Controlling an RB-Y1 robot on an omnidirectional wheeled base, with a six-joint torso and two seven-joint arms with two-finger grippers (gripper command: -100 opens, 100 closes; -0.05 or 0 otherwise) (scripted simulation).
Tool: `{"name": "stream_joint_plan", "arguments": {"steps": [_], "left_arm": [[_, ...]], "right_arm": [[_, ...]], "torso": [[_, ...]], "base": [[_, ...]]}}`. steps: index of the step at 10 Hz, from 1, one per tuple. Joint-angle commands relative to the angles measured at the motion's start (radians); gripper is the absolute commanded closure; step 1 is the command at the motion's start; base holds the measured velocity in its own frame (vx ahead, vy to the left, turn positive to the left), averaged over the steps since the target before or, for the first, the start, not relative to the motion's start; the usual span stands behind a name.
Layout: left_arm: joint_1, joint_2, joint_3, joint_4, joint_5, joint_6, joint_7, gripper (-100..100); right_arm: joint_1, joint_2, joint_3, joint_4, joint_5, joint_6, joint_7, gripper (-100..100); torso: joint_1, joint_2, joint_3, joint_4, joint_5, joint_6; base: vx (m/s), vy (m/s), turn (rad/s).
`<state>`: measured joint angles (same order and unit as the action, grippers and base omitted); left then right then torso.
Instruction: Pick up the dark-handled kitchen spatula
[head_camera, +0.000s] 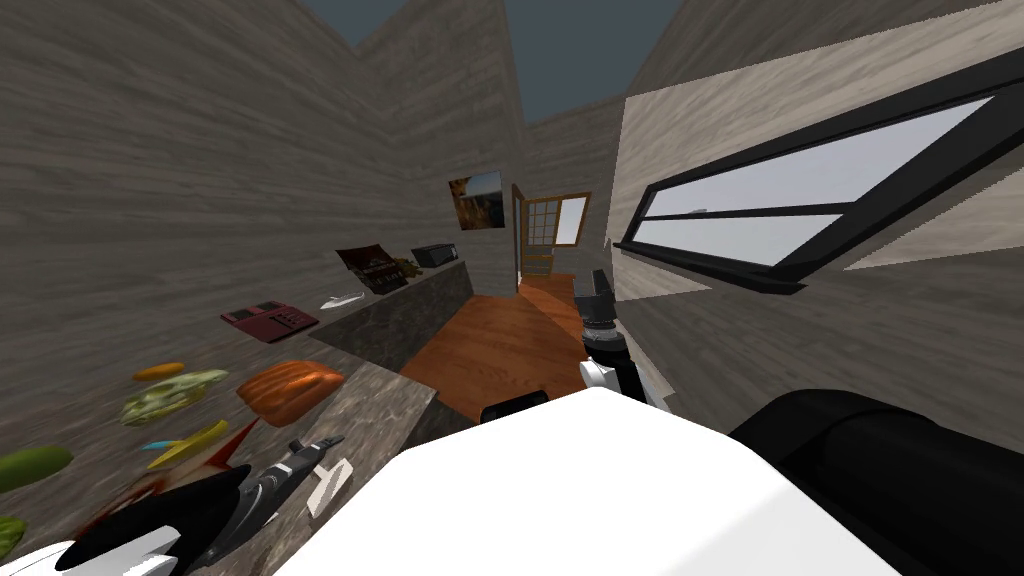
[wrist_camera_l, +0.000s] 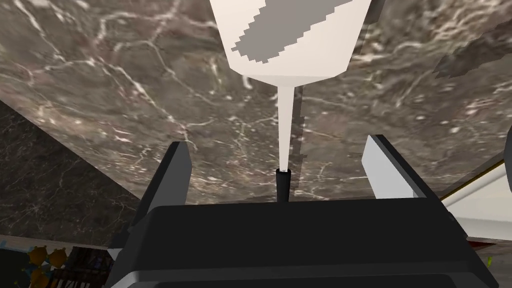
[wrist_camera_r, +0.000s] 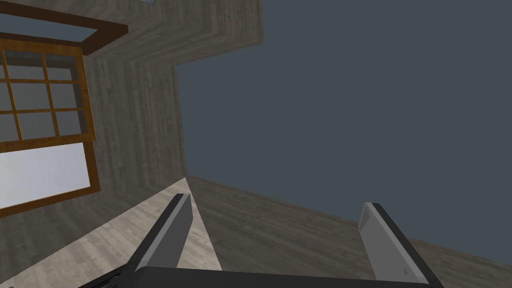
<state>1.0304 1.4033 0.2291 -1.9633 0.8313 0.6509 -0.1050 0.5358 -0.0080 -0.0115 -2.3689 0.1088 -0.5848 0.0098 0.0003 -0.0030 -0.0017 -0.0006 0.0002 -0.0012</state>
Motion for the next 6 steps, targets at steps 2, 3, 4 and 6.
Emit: {"name": "stream_joint_plan", "arguments": {"steps": [2, 3, 4, 6], "left_arm": [[0.008, 0.071, -0.036, 0.027, 0.056, 0.041, 0.027, -100], [0.012, 0.092, -0.047, 0.034, 0.072, 0.052, 0.036, -100], [0.016, 0.11, -0.057, 0.039, 0.086, 0.061, 0.043, -100], [0.022, 0.144, -0.076, 0.048, 0.111, 0.077, 0.058, -100]], "right_arm": [[0.0, 0.0, 0.0, 0.0, 0.0, 0.0, 0.0, 0], [0.0, 0.0, 0.0, 0.0, 0.0, 0.0, 0.0, 0], [0.0, 0.0, 0.0, 0.0, 0.0, 0.0, 0.0, 0], [0.0, 0.0, 0.0, 0.0, 0.0, 0.0, 0.0, 0]], "torso": [[0.0, -0.001, 0.0, 0.0, 0.0, 0.0], [0.0, -0.001, 0.0, 0.0, 0.0, 0.0], [-0.001, 0.0, 0.0, 0.0, 0.0, 0.0], [0.0, 0.0, 0.0, 0.0, 0.0, 0.0]], "base": [[0.048, 0.015, -0.112], [0.038, 0.011, -0.081], [0.037, 0.014, -0.051], [0.036, 0.015, -0.055]]}}
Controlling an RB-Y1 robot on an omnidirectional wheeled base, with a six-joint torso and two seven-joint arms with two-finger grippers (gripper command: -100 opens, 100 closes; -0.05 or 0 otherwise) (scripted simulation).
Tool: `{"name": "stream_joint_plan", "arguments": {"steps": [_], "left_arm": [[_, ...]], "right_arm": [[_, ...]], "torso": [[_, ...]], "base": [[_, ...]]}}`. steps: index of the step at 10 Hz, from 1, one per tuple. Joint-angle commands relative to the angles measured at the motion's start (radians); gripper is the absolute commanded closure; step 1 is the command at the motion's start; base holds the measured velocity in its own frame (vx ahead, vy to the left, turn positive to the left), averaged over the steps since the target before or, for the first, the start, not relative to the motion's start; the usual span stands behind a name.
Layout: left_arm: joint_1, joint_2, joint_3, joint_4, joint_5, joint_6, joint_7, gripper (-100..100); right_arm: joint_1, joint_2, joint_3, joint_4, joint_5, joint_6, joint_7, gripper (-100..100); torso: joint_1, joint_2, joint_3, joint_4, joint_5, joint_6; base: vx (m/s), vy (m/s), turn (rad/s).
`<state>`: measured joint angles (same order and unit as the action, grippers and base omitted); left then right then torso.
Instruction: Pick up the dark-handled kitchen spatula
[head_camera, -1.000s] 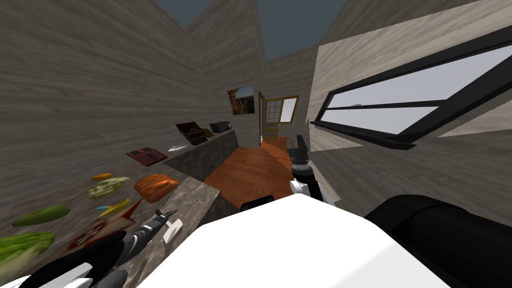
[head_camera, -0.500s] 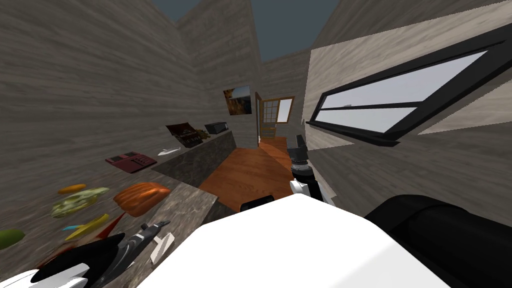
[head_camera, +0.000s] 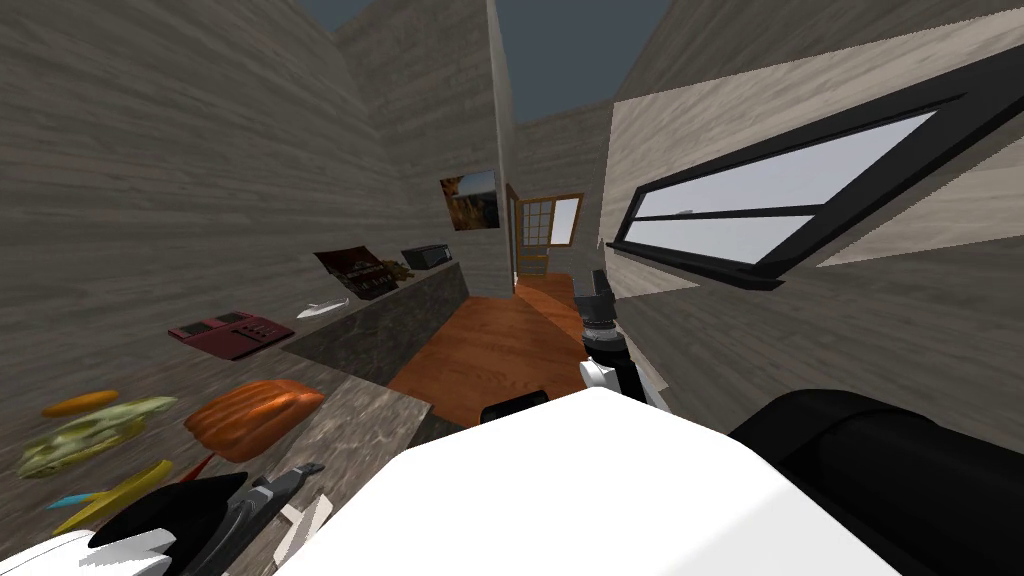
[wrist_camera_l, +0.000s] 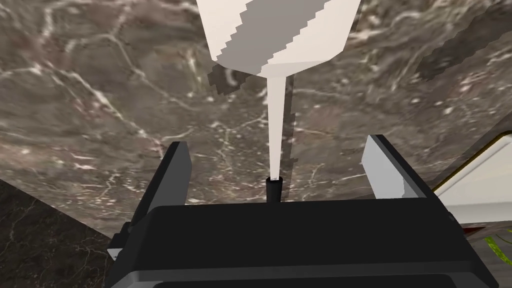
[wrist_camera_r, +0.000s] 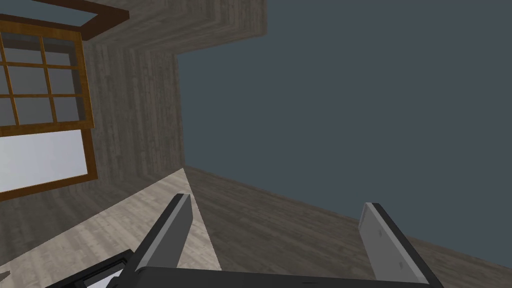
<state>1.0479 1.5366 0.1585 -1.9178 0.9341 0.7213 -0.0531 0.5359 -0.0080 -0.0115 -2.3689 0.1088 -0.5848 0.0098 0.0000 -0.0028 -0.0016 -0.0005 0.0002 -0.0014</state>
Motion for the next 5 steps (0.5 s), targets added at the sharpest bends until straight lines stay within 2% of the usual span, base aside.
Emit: {"name": "stream_joint_plan", "arguments": {"steps": [1, 2, 3, 5], "left_arm": [[0.0, 0.0, 0.0, 0.0, 0.0, 0.0, 0.0, -100], [-0.001, 0.002, -0.002, 0.0, 0.002, 0.003, 0.003, 0], [0.029, -0.028, 0.002, 0.009, -0.017, -0.016, 0.007, -100], [0.059, -0.059, 0.005, 0.017, -0.035, -0.035, 0.012, -100]], "right_arm": [[0.0, 0.0, 0.0, 0.0, 0.0, 0.0, 0.0, 0], [0.0, 0.0, 0.0, 0.0, 0.0, 0.0, 0.0, 0], [0.0, 0.0, 0.0, 0.0, 0.0, 0.0, 0.0, 0], [0.0, 0.0, 0.0, 0.0, 0.0, 0.0, 0.0, 0]], "torso": [[0.0, 0.0, 0.0, 0.0, 0.0, 0.0], [0.0, 0.001, 0.001, 0.0, 0.0, 0.0], [-0.001, 0.002, 0.001, 0.001, 0.0, 0.0], [0.0, 0.002, 0.001, 0.001, 0.0, 0.0]], "base": [[0.017, 0.008, -0.016], [0.0, 0.0, 0.0], [0.007, 0.005, -0.167], [0.009, 0.01, -0.168]]}}
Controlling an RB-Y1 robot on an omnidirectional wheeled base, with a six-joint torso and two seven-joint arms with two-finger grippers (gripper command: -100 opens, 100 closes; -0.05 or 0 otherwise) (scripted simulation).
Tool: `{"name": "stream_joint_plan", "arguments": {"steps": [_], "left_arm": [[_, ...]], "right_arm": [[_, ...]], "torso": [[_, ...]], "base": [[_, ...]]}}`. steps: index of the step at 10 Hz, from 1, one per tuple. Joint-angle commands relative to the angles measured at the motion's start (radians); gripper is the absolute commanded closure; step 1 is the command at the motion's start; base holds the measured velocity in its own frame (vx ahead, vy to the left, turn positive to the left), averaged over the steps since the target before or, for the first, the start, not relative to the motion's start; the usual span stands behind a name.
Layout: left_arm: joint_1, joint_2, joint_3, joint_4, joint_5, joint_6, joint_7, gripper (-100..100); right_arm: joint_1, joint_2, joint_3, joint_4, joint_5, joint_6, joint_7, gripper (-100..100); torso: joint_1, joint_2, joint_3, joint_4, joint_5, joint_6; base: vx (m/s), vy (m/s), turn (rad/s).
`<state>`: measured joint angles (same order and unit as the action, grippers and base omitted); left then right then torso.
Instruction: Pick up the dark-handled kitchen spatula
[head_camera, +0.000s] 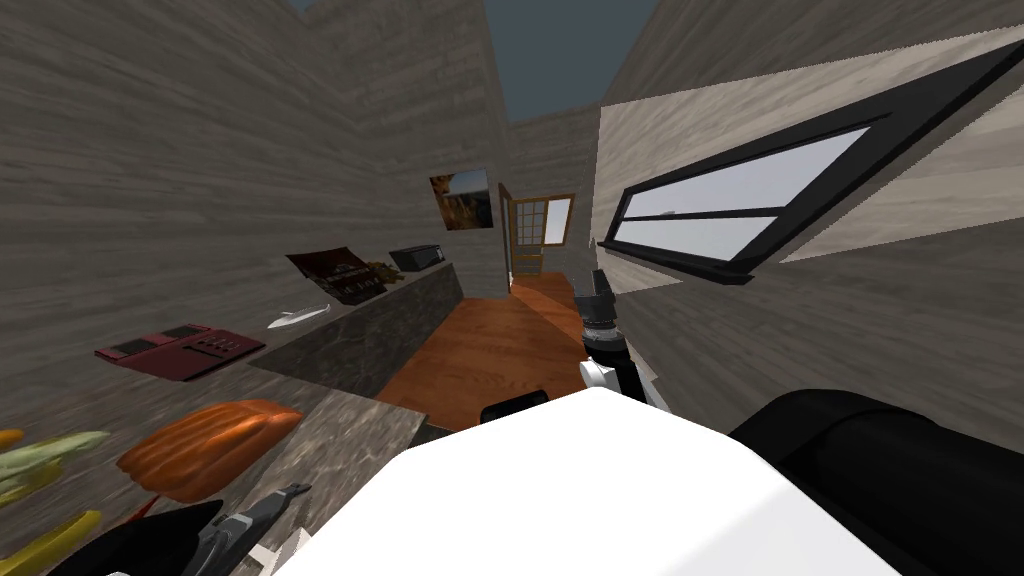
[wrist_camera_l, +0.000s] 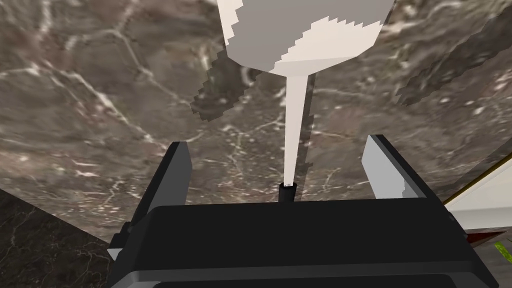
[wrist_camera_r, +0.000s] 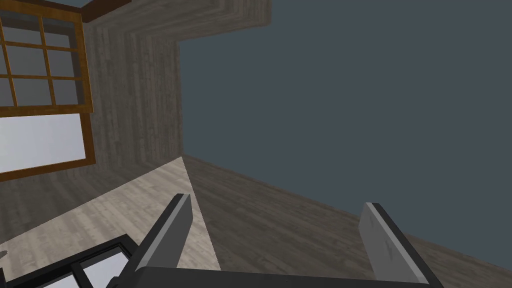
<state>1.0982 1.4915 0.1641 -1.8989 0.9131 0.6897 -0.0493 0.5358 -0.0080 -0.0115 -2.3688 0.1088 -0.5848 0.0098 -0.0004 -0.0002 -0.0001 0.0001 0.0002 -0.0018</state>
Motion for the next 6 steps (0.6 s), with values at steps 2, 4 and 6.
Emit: {"name": "stream_joint_plan", "arguments": {"steps": [2, 4, 6], "left_arm": [[0.053, -0.059, 0.004, 0.01, -0.041, -0.032, 0.015, -100], [0.082, -0.089, 0.007, 0.018, -0.06, -0.051, 0.019, -100], [0.078, -0.08, 0.012, 0.009, -0.056, -0.041, 0.023, 100]], "right_arm": [[0.0, 0.0, 0.0, 0.0, 0.0, 0.0, 0.0, 0], [0.0, 0.0, 0.0, 0.0, 0.0, 0.0, 0.0, 0], [0.0, 0.0, 0.0, 0.0, 0.0, 0.0, 0.0, 0]], "torso": [[0.0, 0.0, 0.0, 0.0, 0.0, 0.0], [0.0, 0.0, 0.0, 0.0, 0.0, 0.0], [0.0, 0.0, 0.0, 0.0, 0.0, 0.0]], "base": [[0.007, 0.008, -0.181], [0.007, 0.01, -0.143], [0.001, 0.003, -0.007]]}}
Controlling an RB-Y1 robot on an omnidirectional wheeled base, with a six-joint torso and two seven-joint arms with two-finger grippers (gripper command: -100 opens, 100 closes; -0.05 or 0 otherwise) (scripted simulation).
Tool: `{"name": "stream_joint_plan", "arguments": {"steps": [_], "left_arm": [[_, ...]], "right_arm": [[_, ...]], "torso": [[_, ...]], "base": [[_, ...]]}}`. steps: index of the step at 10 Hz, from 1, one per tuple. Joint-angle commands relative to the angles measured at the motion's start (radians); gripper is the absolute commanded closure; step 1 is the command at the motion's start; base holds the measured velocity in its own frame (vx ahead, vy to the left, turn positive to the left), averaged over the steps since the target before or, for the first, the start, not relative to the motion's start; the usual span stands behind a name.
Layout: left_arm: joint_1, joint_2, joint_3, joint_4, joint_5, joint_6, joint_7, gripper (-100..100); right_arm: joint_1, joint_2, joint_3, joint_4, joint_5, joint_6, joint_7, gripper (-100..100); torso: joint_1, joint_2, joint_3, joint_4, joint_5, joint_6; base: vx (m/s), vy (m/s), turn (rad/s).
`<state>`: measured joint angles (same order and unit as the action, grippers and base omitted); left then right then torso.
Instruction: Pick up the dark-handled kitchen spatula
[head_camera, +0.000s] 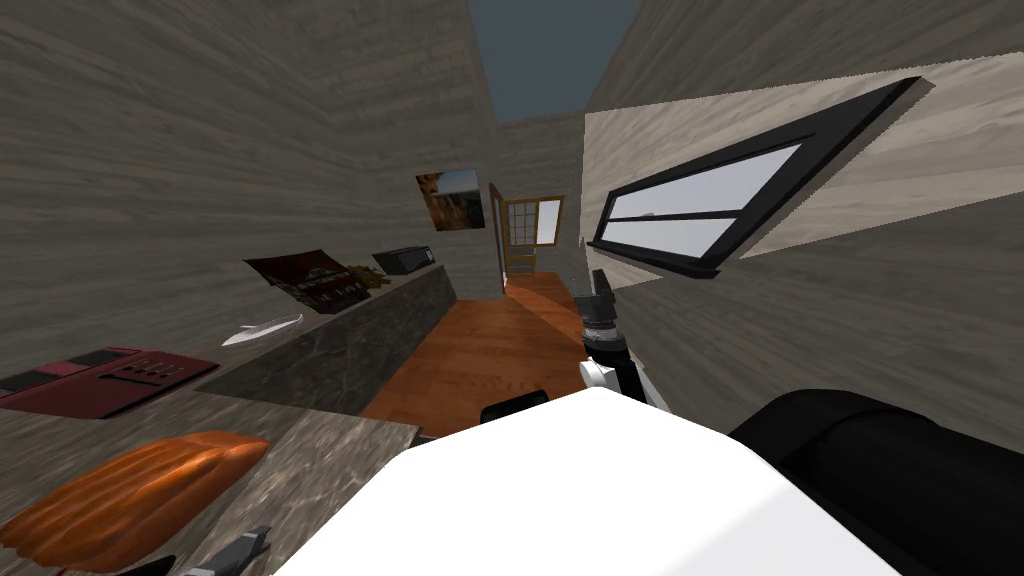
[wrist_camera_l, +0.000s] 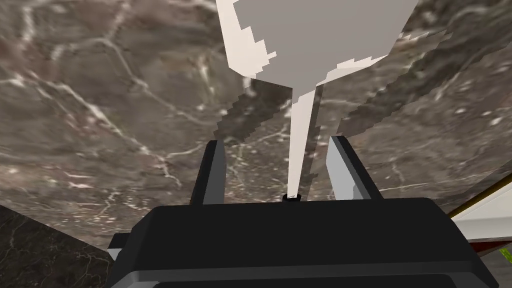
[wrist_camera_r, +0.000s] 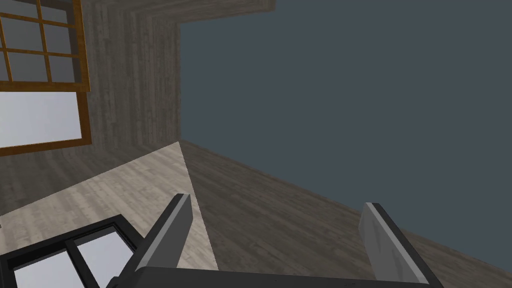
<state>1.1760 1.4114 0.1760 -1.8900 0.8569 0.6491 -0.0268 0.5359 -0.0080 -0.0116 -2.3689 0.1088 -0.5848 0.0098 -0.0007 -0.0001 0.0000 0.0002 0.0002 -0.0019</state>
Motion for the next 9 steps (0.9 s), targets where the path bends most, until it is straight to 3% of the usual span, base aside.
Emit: {"name": "stream_joint_plan", "arguments": {"steps": [1, 4, 5, 6, 9], "left_arm": [[0.0, 0.0, 0.0, 0.0, 0.0, 0.0, 0.0, 100], [0.001, 0.0, 0.0, 0.001, 0.0, 0.001, 0.001, 100], [0.001, 0.0, 0.0, 0.001, 0.0, 0.001, 0.0, 0], [-0.04, 0.036, -0.01, -0.003, 0.024, 0.018, -0.01, 100], [-0.084, 0.082, -0.014, -0.015, 0.051, 0.046, -0.017, 100]], "right_arm": [[0.0, 0.0, 0.0, 0.0, 0.0, 0.0, 0.0, 0], [0.0, 0.0, 0.0, 0.0, 0.0, 0.0, 0.0, 0], [0.0, 0.0, 0.0, 0.0, 0.0, 0.0, 0.0, 0], [0.0, 0.0, 0.0, 0.0, 0.0, 0.0, 0.0, 0], [0.0, 0.0, 0.0, 0.0, 0.0, 0.0, 0.0, 0]], "torso": [[0.0, 0.0, 0.0, 0.0, 0.0, 0.0], [0.001, -0.001, -0.001, 0.0, 0.001, 0.002], [0.001, -0.001, -0.001, 0.0, 0.001, 0.002], [0.001, -0.002, -0.001, 0.0, 0.001, 0.002], [-0.001, -0.001, 0.0, 0.0, 0.001, 0.002]], "base": [[-0.004, 0.004, 0.023], [0.0, 0.0, 0.0], [0.0, 0.0, 0.0], [-0.002, -0.005, 0.29], [-0.01, -0.014, 0.152]]}}
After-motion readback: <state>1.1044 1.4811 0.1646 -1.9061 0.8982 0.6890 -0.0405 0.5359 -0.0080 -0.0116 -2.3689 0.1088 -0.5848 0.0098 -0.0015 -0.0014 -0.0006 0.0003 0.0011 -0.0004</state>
